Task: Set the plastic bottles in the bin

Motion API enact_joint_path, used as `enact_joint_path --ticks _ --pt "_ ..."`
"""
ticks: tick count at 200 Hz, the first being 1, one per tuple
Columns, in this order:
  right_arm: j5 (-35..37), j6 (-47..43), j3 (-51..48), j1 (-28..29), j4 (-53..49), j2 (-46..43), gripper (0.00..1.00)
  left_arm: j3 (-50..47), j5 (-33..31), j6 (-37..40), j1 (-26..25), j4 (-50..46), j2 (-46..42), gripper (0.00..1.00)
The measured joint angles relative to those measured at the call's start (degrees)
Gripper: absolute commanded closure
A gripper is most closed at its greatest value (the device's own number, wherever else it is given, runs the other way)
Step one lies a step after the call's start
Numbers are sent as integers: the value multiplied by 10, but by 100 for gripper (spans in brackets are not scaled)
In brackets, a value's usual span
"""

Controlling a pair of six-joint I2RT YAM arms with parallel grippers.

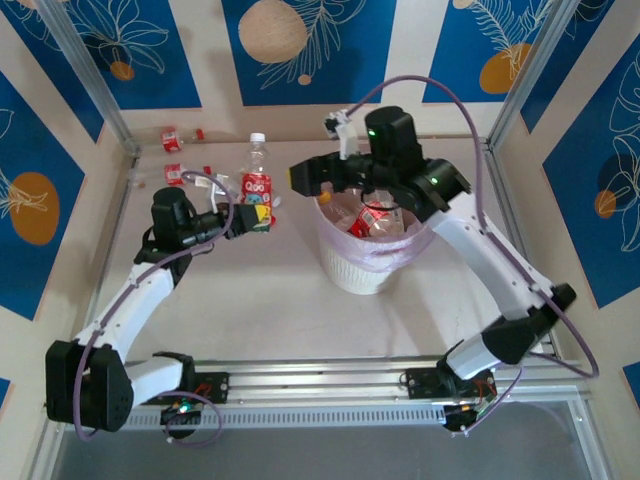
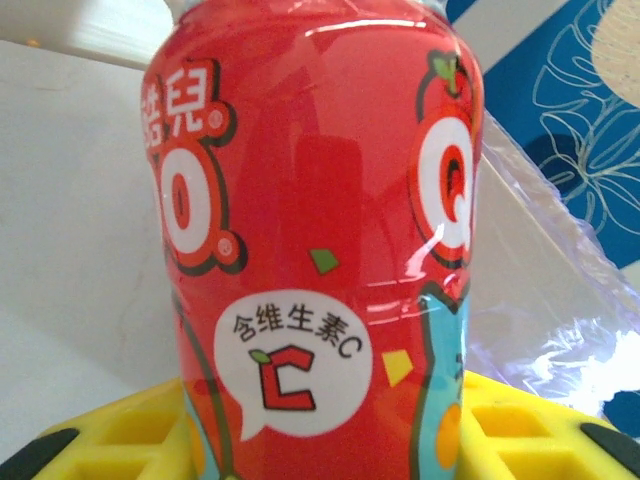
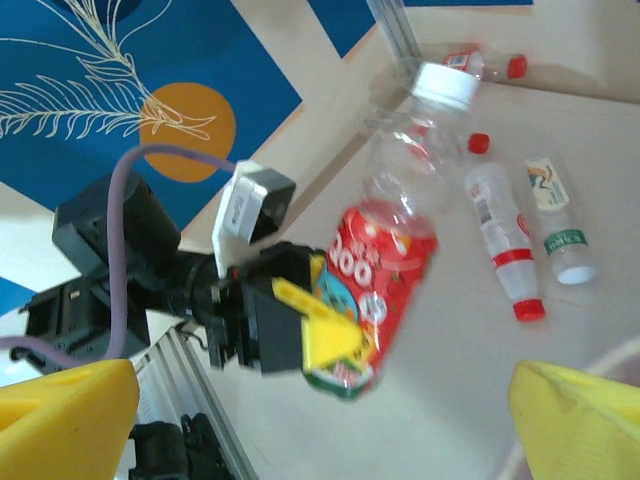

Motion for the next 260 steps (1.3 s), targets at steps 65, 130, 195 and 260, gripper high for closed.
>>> enact_joint_path --ticks 65,130,195,260 --pt "32 -5 189 20 -36 192 4 -15 30 -52 -11 99 10 100" --pt "48 1 334 30 -92 324 22 -25 35 -54 -12 108 5 100" --pt "63 7 336 37 -106 330 60 -28 13 -35 -15 95 2 72" --pt "64 6 336 37 -98 330 64 -40 13 -33 -16 98 -5 0"
